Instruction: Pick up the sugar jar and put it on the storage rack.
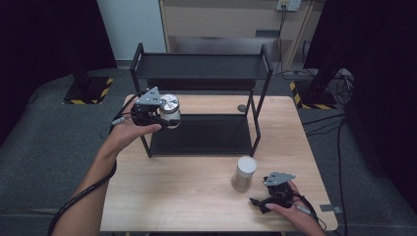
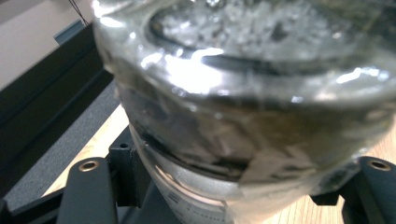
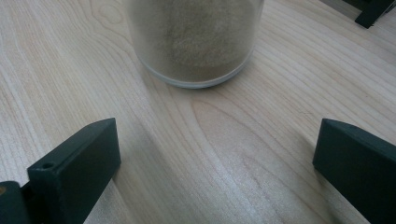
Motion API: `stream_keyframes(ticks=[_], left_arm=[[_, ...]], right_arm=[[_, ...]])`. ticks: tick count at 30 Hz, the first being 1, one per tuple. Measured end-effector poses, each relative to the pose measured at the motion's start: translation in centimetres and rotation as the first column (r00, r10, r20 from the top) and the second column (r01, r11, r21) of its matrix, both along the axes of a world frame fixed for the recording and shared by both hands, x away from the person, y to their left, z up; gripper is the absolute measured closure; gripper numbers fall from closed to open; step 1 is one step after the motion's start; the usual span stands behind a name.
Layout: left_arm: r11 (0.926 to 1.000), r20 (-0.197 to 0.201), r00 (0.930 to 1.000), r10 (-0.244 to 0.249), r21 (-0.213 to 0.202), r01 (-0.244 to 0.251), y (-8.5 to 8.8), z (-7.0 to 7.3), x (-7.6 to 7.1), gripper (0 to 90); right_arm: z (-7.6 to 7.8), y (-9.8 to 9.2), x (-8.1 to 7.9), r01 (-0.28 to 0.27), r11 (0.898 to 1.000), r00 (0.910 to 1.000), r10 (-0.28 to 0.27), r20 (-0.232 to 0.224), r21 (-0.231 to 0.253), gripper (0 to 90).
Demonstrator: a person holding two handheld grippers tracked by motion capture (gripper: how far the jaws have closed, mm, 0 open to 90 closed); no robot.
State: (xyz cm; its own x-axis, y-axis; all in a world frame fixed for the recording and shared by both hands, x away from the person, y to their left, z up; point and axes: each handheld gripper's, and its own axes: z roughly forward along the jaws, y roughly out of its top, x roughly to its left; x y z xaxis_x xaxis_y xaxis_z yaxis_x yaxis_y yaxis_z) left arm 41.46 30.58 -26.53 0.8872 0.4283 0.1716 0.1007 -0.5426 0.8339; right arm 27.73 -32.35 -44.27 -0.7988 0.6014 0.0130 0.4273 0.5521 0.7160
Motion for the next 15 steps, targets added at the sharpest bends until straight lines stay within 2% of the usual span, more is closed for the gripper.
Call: stream_keyframes(ticks=[13, 15], left_arm=[[0.9998, 0.011, 0.9998, -0.018, -0.005, 0.018, 0.1, 1.8, -0.1, 30.3], [0.9997, 0.016, 0.9996, -0.022, 0.006, 0.022, 0.0, 2.4, 0.0, 30.4]], right_arm=[[0.0, 0.0, 0.0, 0.000, 1.000, 1.0000, 0.000, 0.000, 0.000, 1.2], [0.0, 0.0, 0.0, 0.000, 1.000, 1.0000, 0.000, 0.000, 0.000, 1.2]])
